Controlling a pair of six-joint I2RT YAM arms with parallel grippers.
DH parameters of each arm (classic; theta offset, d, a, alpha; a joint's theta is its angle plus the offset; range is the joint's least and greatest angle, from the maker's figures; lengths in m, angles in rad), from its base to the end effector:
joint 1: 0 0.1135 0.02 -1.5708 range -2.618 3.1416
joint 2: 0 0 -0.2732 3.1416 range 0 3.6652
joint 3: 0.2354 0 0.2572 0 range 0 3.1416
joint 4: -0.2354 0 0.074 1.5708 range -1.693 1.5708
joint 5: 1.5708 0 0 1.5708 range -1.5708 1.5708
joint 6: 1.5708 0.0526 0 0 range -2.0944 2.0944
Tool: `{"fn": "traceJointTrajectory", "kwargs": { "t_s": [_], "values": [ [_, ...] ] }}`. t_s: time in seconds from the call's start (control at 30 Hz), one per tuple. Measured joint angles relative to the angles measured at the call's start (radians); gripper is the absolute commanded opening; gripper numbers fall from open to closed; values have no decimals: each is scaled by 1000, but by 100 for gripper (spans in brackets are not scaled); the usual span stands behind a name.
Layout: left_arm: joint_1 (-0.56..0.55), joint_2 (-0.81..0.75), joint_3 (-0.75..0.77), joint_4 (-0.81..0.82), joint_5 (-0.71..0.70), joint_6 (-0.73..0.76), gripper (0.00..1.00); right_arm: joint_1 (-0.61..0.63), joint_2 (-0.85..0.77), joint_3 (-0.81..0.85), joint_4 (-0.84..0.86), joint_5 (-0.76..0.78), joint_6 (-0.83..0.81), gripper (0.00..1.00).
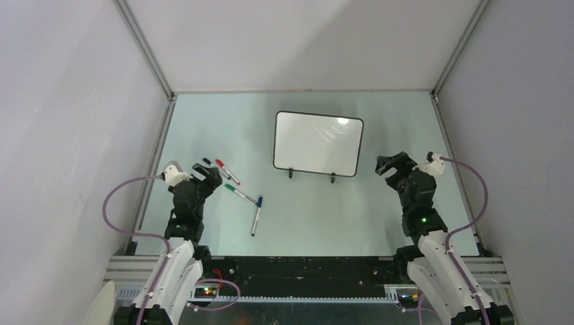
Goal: Write a sentence on the whiteboard
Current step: Pick up the whiteboard marker from the center of the board.
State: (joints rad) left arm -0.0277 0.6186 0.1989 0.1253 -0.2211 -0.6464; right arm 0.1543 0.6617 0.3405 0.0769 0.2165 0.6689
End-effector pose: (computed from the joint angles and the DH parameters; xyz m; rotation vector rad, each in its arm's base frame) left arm 0.1705 0.0068 0.1884 -0.7120 1.7248 -0.2614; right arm 0.1819 0.0169 0.2290 0.6125 1.7206 0.3876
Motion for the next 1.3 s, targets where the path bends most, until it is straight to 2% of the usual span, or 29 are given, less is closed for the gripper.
{"fn": "traceJointTrajectory", "kwargs": {
  "t_s": [0.23,0.37,0.57,0.67,0.77,0.8,0.97,1.17,1.3],
  "values": [
    [0,35,-6,21,74,9,89,0,-3,0,0,0,-14,94],
    [0,135,23,23,134,10,84,1,0,0,-1,0,-16,94],
    [-21,299,67,25,190,-28,84,1,2,0,-6,0,-16,94],
    [-62,334,106,-25,129,-65,82,1,3,0,-6,0,-16,94],
    [-137,358,183,-129,-21,-132,79,1,6,0,-6,0,-16,94],
    [-158,366,210,-163,-66,-151,76,1,10,0,-5,-1,-16,94],
    [-210,423,310,-268,-196,-202,72,1,27,0,-6,-8,-16,93],
    [-222,485,356,-364,-239,-225,67,2,28,0,-7,-15,-16,93],
    [-222,580,486,-433,-225,-205,66,2,29,0,-8,-15,-16,93]
  ]
}}
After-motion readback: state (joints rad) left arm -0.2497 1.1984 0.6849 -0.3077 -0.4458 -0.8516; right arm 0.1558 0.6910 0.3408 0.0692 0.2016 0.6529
